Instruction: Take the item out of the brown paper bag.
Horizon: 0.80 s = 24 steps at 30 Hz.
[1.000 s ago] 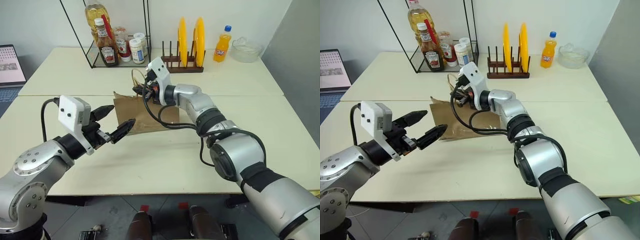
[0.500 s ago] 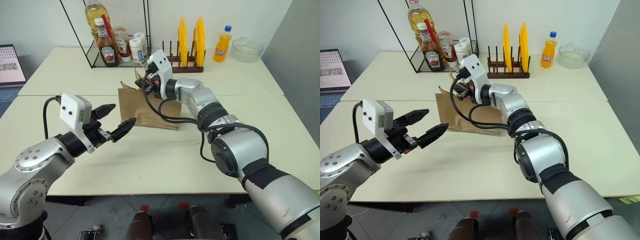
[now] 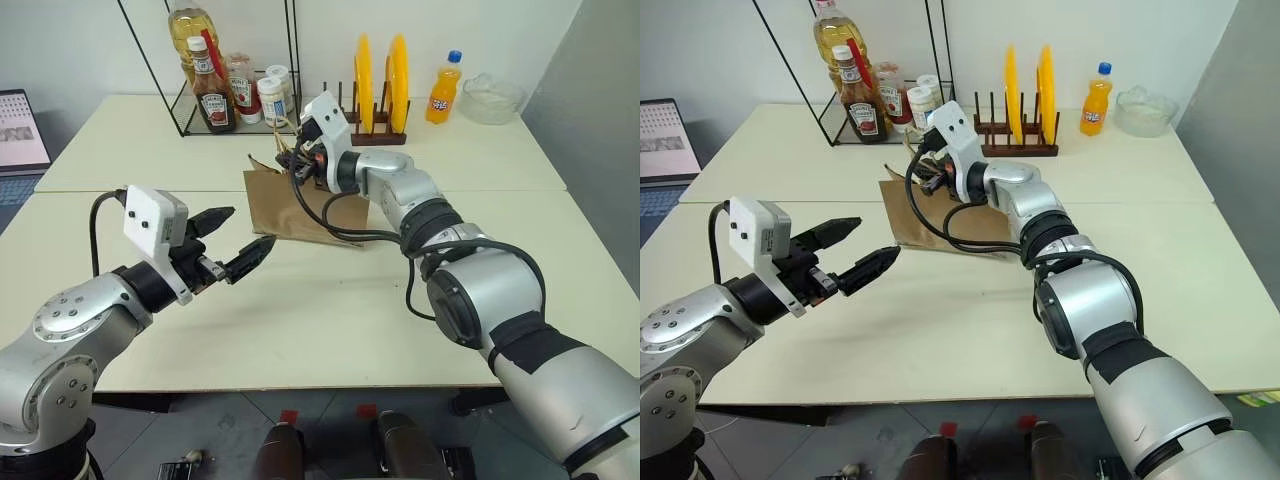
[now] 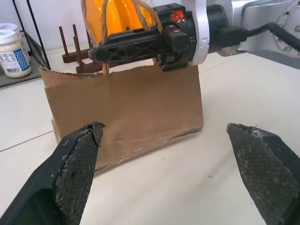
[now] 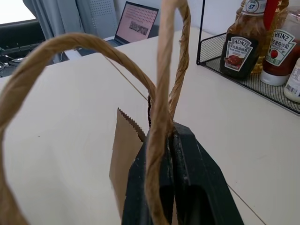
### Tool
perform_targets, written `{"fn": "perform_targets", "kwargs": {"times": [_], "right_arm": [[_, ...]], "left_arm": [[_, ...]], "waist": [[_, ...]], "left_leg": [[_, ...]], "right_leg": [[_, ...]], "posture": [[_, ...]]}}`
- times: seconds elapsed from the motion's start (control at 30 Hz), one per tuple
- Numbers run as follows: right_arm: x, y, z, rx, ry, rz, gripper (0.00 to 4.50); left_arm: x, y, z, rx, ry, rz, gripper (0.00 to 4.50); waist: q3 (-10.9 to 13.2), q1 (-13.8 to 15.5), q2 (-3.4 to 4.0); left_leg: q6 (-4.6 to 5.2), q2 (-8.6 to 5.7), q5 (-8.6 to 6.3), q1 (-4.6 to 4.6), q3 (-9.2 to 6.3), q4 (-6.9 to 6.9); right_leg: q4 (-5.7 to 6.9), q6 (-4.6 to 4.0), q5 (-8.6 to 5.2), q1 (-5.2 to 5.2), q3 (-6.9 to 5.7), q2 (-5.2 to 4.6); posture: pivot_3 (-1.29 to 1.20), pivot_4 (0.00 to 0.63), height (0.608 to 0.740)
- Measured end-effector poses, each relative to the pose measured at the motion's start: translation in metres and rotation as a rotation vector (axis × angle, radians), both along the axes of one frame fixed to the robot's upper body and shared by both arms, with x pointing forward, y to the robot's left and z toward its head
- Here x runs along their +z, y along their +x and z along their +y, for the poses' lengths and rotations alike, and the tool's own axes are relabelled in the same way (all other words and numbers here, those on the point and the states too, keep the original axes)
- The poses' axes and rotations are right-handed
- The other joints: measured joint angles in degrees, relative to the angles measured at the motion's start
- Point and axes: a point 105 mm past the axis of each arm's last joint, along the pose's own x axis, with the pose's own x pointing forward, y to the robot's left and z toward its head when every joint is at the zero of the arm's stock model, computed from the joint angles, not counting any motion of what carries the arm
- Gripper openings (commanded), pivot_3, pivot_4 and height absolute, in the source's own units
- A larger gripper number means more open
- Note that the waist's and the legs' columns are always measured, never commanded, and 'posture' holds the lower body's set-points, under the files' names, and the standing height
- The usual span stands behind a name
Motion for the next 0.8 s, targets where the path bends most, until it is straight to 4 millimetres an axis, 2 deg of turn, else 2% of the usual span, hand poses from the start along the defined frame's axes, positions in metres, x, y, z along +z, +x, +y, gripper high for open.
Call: {"fn": "perform_targets", "kwargs": {"times": [0.27, 0.43, 0.53, 0.8], "right_arm": [[-0.013, -0.006, 0.007, 0.042, -0.043, -0.034, 0.09], [-0.014, -0.005, 0.007, 0.032, -0.045, -0.044, 0.09], [-0.014, -0.004, 0.006, 0.028, -0.045, -0.045, 0.71], [-0.010, 0.001, -0.007, 0.010, -0.043, -0.048, 3.60]], "left_arm": [[0.002, 0.000, -0.001, -0.002, -0.001, -0.007, 4.50], [0.002, 0.001, -0.001, -0.003, 0.000, -0.007, 4.50], [0.002, 0.001, -0.003, -0.011, 0.001, -0.006, 4.50], [0.003, 0.004, -0.008, -0.030, 0.001, -0.010, 4.50]], "waist": [[0.0, -0.1, 0.00], [0.0, -0.1, 0.00], [0.0, -0.1, 0.00], [0.0, -0.1, 0.00]], "left_leg": [[0.00, 0.00, 0.00, 0.01, 0.00, 0.01], [0.00, 0.00, 0.00, 0.01, 0.00, 0.01], [0.00, 0.00, 0.00, 0.01, 0.00, 0.01], [0.00, 0.00, 0.00, 0.01, 0.00, 0.02]], "right_leg": [[0.02, 0.00, 0.00, 0.00, 0.00, 0.00], [0.02, 0.00, 0.00, 0.01, 0.00, 0.00], [0.02, 0.00, 0.00, 0.01, 0.00, 0.00], [0.02, 0.00, 0.00, 0.01, 0.00, 0.00]], "posture": [[0.00, 0.150, 0.740], [0.00, 0.150, 0.740], [0.00, 0.150, 0.740], [0.00, 0.150, 0.740]]}}
